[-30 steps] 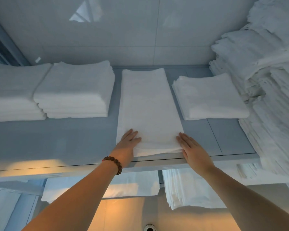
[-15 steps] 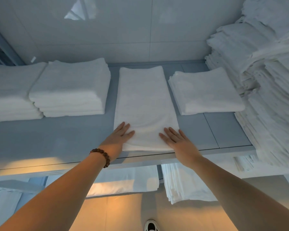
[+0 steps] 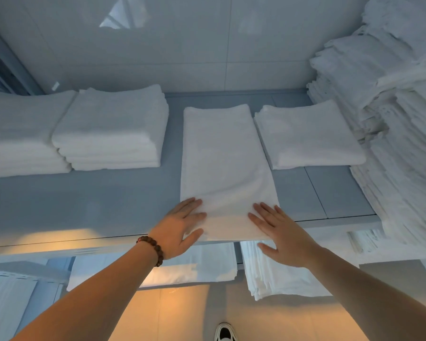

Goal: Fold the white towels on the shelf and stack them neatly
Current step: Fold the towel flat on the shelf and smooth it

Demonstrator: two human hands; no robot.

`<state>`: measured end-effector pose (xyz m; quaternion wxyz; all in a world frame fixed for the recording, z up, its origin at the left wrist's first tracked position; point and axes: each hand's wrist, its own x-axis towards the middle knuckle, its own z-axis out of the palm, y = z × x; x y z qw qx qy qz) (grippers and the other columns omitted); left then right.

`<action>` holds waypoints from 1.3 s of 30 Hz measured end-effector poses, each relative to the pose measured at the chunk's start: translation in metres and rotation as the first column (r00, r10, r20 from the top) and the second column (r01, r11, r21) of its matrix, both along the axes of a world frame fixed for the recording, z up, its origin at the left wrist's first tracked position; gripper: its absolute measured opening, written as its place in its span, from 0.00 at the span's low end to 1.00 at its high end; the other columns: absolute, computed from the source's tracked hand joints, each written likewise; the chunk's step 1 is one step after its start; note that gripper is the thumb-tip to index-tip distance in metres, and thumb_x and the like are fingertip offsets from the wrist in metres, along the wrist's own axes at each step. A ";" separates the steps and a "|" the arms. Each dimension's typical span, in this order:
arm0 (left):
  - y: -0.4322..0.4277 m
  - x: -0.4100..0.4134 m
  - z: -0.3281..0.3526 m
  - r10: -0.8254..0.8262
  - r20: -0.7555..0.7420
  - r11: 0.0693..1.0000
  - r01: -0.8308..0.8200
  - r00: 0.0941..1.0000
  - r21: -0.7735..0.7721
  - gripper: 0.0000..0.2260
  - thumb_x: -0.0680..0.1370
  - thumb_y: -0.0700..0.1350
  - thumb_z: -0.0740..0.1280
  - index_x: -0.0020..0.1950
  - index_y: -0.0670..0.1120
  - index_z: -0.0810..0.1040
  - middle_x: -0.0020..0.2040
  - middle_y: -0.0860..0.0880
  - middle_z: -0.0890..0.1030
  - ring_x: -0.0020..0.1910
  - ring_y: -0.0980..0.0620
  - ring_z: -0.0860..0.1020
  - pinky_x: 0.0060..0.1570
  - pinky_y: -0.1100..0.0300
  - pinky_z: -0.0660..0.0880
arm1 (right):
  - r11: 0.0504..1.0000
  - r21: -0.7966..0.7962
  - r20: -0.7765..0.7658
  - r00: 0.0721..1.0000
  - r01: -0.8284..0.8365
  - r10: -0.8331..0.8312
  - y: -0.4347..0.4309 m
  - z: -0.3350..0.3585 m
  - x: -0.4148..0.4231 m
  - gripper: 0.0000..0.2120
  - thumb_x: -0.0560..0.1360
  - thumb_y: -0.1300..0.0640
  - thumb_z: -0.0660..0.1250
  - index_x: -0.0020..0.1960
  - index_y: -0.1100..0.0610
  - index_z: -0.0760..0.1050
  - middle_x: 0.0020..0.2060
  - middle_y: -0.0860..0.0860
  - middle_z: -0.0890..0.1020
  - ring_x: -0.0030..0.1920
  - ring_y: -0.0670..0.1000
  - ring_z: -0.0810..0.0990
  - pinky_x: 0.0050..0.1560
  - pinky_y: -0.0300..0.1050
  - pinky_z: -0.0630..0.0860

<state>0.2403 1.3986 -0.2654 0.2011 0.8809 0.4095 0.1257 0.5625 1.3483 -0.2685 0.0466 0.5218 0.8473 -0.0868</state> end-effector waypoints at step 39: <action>0.144 0.052 -0.004 0.480 0.276 0.877 -0.460 0.833 -0.137 0.12 0.76 0.34 0.64 0.58 0.38 0.79 0.64 0.42 0.75 0.66 0.46 0.72 0.67 0.66 0.60 | 0.926 0.149 -0.098 0.937 0.347 -0.336 0.139 -0.016 -0.073 0.33 0.74 0.33 0.39 0.76 0.43 0.51 0.77 0.52 0.53 0.77 0.55 0.48 0.73 0.62 0.40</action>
